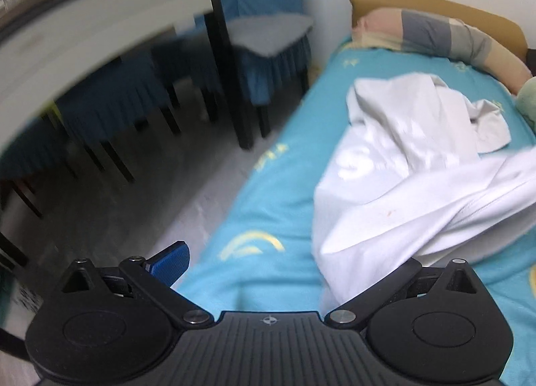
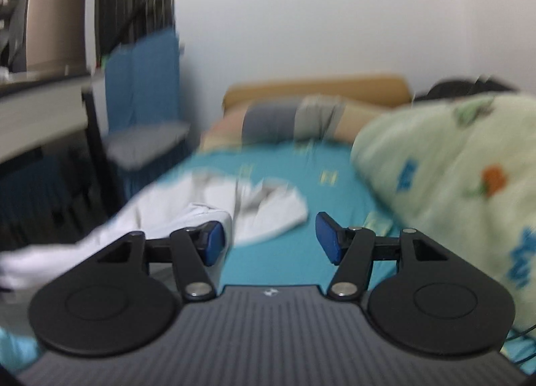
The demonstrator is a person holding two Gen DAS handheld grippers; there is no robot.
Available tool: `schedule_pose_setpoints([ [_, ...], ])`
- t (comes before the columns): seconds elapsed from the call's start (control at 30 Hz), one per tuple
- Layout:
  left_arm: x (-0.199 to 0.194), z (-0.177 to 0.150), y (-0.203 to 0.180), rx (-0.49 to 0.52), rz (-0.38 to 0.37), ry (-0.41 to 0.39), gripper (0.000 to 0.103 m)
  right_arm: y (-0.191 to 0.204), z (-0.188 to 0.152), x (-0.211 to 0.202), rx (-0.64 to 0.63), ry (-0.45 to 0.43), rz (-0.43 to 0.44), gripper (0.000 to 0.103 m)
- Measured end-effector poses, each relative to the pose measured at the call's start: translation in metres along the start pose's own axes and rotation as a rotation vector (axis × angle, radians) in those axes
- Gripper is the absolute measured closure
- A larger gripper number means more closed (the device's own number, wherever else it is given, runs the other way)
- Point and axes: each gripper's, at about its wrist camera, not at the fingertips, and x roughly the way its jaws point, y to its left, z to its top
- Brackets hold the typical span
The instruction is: Fold clothes
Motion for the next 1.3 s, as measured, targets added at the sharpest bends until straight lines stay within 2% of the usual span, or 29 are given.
schedule_pose_setpoints([
  [0.07, -0.004, -0.002, -0.002, -0.014, -0.035, -0.002, 0.0, 0.001, 0.011, -0.016, -0.008, -0.077, -0.026, 0.043],
  [0.1, -0.013, -0.001, 0.001, -0.052, -0.043, -0.042, 0.0, 0.003, 0.018, -0.026, -0.025, -0.116, -0.037, 0.043],
  [0.2, -0.059, 0.008, 0.019, -0.206, -0.059, -0.247, 0.0, 0.006, 0.05, -0.05, -0.036, -0.198, -0.049, 0.043],
  [0.4, -0.202, 0.054, 0.041, -0.322, -0.039, -0.686, 0.0, 0.016, 0.164, -0.117, -0.042, -0.404, -0.009, 0.043],
  [0.53, -0.309, 0.092, 0.056, -0.37, -0.085, -0.926, 0.0, 0.019, 0.259, -0.178, -0.029, -0.532, 0.026, 0.043],
  [0.63, -0.39, 0.119, 0.064, -0.367, -0.13, -1.069, 0.0, 0.019, 0.322, -0.228, -0.052, -0.633, 0.038, 0.043],
  [0.8, -0.507, 0.155, 0.07, -0.301, -0.157, -1.228, 0.0, 0.011, 0.405, -0.299, -0.078, -0.727, 0.051, 0.043],
  [0.9, -0.551, 0.175, 0.063, -0.259, -0.184, -1.281, 0.0, 0.004, 0.434, -0.328, -0.095, -0.771, 0.042, 0.043],
  [0.97, -0.571, 0.178, 0.055, -0.236, -0.197, -1.291, 0.0, -0.003, 0.442, -0.336, -0.097, -0.785, 0.035, 0.043],
  [1.07, -0.57, 0.179, 0.042, -0.22, -0.236, -1.254, 0.0, -0.012, 0.438, -0.332, -0.106, -0.776, 0.009, 0.041],
  [1.13, -0.547, 0.178, 0.035, -0.22, -0.271, -1.204, 0.0, -0.019, 0.42, -0.31, -0.1, -0.726, 0.001, 0.04],
  [1.27, -0.464, 0.18, 0.012, -0.216, -0.319, -1.092, 0.0, -0.029, 0.375, -0.261, -0.101, -0.608, -0.021, 0.04],
  [1.3, -0.433, 0.182, 0.007, -0.214, -0.326, -1.061, 0.0, -0.031, 0.361, -0.245, -0.099, -0.571, -0.027, 0.04],
])
